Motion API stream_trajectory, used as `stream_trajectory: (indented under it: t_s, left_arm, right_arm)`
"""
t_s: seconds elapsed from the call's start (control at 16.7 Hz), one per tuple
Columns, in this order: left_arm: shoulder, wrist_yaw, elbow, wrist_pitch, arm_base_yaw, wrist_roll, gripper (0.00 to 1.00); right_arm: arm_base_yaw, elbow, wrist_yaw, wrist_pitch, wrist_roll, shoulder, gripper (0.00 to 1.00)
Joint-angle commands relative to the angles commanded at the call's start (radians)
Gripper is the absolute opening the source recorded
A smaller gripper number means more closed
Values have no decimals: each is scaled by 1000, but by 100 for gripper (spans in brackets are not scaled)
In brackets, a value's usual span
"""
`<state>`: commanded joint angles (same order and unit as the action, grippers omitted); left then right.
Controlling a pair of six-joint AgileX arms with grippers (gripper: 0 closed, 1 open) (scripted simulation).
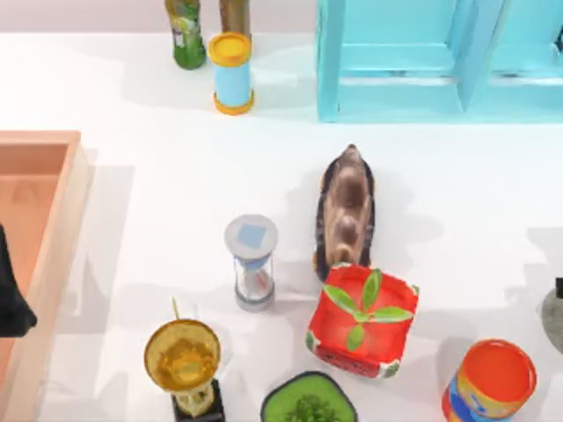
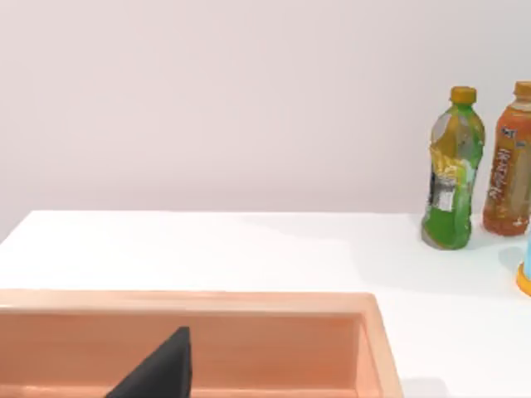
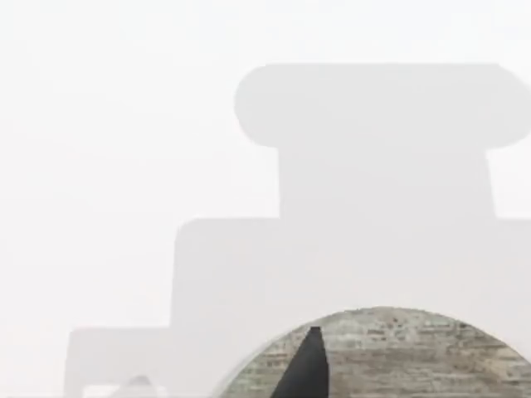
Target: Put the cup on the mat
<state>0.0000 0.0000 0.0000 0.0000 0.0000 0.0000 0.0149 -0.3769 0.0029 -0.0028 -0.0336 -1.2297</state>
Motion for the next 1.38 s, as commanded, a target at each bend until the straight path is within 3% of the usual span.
stream_trajectory:
  t_s: [0.36,1.14,1.38]
  left_arm:
    - [0,0,0,0,0,0,100]
    - [0,0,0,0,0,0,100]
    - [0,0,0,0,0,0,100]
  right_arm:
    - [0,13,1,31,-1,-21,0]
    - [0,13,1,31,-1,-21,98]
    - [0,13,1,31,-1,-21,100]
